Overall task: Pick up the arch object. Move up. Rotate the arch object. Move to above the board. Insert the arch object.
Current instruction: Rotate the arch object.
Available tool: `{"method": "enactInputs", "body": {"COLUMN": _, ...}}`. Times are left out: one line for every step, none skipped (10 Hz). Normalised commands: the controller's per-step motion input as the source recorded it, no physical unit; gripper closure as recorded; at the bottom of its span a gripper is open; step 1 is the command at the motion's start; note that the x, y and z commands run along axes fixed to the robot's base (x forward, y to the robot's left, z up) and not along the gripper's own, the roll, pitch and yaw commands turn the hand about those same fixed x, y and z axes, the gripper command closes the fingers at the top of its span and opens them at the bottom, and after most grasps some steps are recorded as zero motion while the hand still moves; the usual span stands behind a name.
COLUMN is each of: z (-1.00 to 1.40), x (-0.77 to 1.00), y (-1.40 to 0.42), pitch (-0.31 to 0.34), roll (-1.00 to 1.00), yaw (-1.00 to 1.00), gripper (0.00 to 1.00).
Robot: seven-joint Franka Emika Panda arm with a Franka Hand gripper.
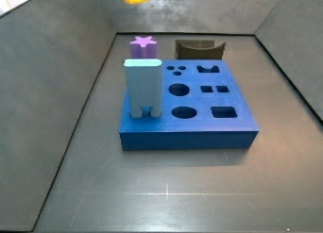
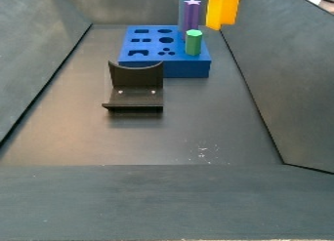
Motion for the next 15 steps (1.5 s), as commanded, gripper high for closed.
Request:
{"method": "enactInputs", "body": {"z": 0.00, "x": 0.00, "y": 0.01, "pitch": 0.000, "roll": 0.00, "yaw": -1.00, "gripper": 1.00}}
{"method": "enactInputs", "body": {"z": 0.00, "x": 0.00, "y": 0.01, "pitch": 0.000, "roll": 0.00, "yaw": -1.00, "gripper": 1.00}}
{"method": "enactInputs", "body": {"z": 0.00, "x": 0.00, "y": 0.01, "pitch": 0.000, "roll": 0.00, "yaw": -1.00, "gripper": 1.00}}
{"method": "enactInputs", "body": {"z": 0.00, "x": 0.00, "y": 0.01, "pitch": 0.000, "roll": 0.00, "yaw": -1.00, "gripper": 1.00}}
{"method": "enactInputs", "body": {"z": 0.00, "x": 0.00, "y": 0.01, "pitch": 0.000, "roll": 0.00, "yaw": -1.00, "gripper": 1.00}}
{"method": "enactInputs", "body": {"z": 0.00, "x": 0.00, "y": 0.01, "pitch": 0.000, "roll": 0.00, "yaw": -1.00, "gripper": 1.00}}
{"method": "enactInputs", "body": {"z": 0.00, "x": 0.00, "y": 0.01, "pitch": 0.000, "roll": 0.00, "yaw": -0.96, "gripper": 1.00}}
{"method": "enactInputs", "body": {"z": 0.00, "x": 0.00, "y": 0.01, "pitch": 0.000, "roll": 0.00, "yaw": -0.80, "gripper": 1.00}}
{"method": "enactInputs", "body": {"z": 0.00, "x": 0.00, "y": 0.01, "pitch": 0.000, "roll": 0.00, "yaw": -0.43, "gripper": 1.00}}
{"method": "enactInputs", "body": {"z": 0.00, "x": 0.00, "y": 0.01, "pitch": 0.000, "roll": 0.00, "yaw": -0.33, "gripper": 1.00}}
{"method": "enactInputs", "body": {"z": -1.00, "x": 0.00, "y": 0.00, "pitch": 0.000, "roll": 0.00, "yaw": 0.00, "gripper": 1.00}}
{"method": "enactInputs", "body": {"z": -1.00, "x": 0.01, "y": 0.00, "pitch": -0.015, "roll": 0.00, "yaw": 0.04, "gripper": 1.00}}
{"method": "enactInputs", "body": {"z": -1.00, "x": 0.01, "y": 0.00, "pitch": -0.025, "roll": 0.00, "yaw": 0.04, "gripper": 1.00}}
{"method": "enactInputs", "body": {"z": -1.00, "x": 0.01, "y": 0.00, "pitch": -0.026, "roll": -0.01, "yaw": 0.04, "gripper": 1.00}}
{"method": "enactInputs", "body": {"z": -1.00, "x": 0.01, "y": 0.00, "pitch": -0.029, "roll": -0.02, "yaw": 0.03, "gripper": 1.00}}
